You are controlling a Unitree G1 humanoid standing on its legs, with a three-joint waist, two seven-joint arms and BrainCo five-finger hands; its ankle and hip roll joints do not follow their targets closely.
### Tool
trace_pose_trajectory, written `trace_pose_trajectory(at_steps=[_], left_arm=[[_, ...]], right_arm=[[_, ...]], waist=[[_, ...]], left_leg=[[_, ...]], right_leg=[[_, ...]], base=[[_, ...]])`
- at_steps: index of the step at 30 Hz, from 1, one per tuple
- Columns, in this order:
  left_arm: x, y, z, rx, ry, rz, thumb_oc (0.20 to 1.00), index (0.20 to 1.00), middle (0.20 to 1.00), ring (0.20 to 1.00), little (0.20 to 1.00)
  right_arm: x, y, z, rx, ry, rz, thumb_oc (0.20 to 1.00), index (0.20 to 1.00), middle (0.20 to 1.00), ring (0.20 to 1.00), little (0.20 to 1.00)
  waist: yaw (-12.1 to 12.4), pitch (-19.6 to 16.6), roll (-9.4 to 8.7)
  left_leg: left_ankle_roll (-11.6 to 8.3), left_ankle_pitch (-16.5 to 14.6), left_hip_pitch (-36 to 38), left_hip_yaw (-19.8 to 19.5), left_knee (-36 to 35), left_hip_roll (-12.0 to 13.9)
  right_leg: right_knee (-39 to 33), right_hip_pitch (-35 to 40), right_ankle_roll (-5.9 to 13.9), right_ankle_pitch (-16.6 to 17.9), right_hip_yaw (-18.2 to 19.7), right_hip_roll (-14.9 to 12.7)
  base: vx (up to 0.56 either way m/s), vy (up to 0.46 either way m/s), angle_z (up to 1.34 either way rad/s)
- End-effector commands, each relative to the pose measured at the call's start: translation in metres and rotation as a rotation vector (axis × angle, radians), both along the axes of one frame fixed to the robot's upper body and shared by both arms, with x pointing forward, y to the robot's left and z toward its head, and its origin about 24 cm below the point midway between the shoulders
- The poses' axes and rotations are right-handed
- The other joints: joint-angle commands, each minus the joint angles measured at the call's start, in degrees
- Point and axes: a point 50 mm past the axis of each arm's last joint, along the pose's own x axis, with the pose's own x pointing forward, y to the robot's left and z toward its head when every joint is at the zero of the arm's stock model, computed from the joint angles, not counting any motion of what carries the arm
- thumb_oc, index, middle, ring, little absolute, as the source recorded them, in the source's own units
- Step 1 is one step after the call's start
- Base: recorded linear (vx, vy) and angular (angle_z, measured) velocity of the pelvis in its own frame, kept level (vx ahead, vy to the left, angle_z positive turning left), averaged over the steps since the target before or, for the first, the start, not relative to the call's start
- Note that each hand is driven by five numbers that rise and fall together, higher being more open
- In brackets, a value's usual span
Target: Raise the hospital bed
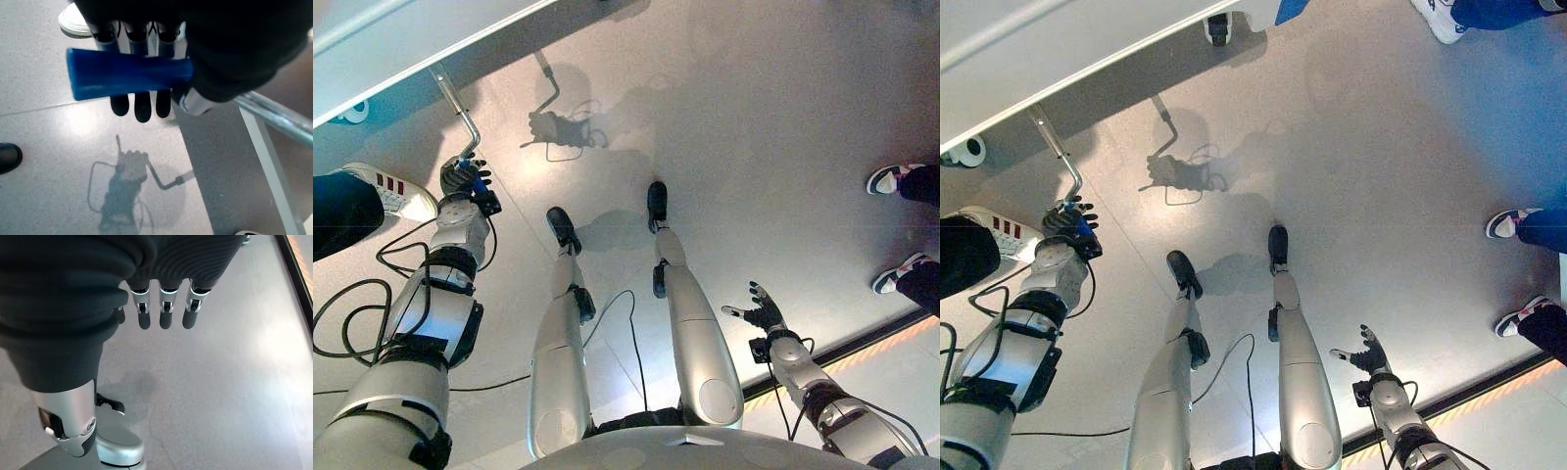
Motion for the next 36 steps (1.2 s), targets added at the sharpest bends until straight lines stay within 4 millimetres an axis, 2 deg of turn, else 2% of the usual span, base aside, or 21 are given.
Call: trace_pose_trajectory(at_steps=[1,14,15,20,27,36], left_arm=[[0.031,-0.065,0.031,0.02,-0.122,-0.246,0.2,0.2,0.2,0.2,0.2],[0.035,-0.077,0.035,0.067,-0.123,-0.27,0.2,0.2,0.2,0.2,0.2],[0.035,-0.078,0.035,0.071,-0.12,-0.274,0.2,0.2,0.2,0.2,0.2],[0.038,-0.09,0.037,0.073,-0.133,-0.3,0.2,0.2,0.2,0.2,0.2],[0.044,-0.118,0.051,0.052,-0.198,-0.369,0.2,0.2,0.2,0.2,0.2],[0.046,-0.15,0.063,0.024,-0.271,-0.467,0.2,0.2,0.2,0.2,0.2]], right_arm=[[-0.009,-0.02,0.005,-0.044,-0.021,-0.027,1.0,1.0,1.0,1.0,1.0],[-0.003,-0.018,0.015,-0.047,-0.091,-0.002,1.0,1.0,1.0,1.0,1.0],[-0.003,-0.018,0.016,-0.044,-0.097,0.0,1.0,1.0,1.0,1.0,1.0],[-0.003,-0.017,0.018,-0.045,-0.114,0.012,1.0,1.0,1.0,1.0,1.0],[-0.008,-0.02,0.019,-0.056,-0.117,0.009,1.0,1.0,1.0,1.0,1.0],[-0.015,-0.027,0.018,-0.079,-0.109,0.005,1.0,1.0,1.0,1.0,1.0]], waist=[[-1.55,0.82,0.51],[-3.15,0.82,2.09],[-3.16,0.82,2.46],[-3.96,0.82,2.88],[-5.46,0.82,4.09],[-6.22,0.82,5.83]], left_leg=[[-3.09,0.95,-2.76,-2.24,4.23,3.33],[-3.63,0.75,-5.18,0.39,5.1,3.83],[-4.13,-1.08,-3.94,-0.05,4.93,3.99],[-4.31,-1.55,-4.13,1.11,5.29,4.23],[-4.58,-2.01,-3.31,2.97,5.43,4.75],[-4.62,-2.18,-1.21,3.07,5.49,4.62]], right_leg=[[2.86,-3.67,4.69,1.79,1.67,0.62],[4.31,-8.52,4.81,1.78,4.05,1.68],[4.55,-7.78,5.36,-0.03,4.3,1.85],[4.87,-8.91,5.58,0.01,5.44,2.24],[6.13,-10.33,5.84,-0.41,6.58,2.97],[7.52,-9.29,5.43,-1.18,6.67,3.25]], base=[[0.0,0.004,-0.1],[0.01,0.002,-0.09],[0.07,0.039,-0.22],[0.03,0.019,-0.21],[0.0,0.002,-0.09],[0.0,-0.005,-0.02]])
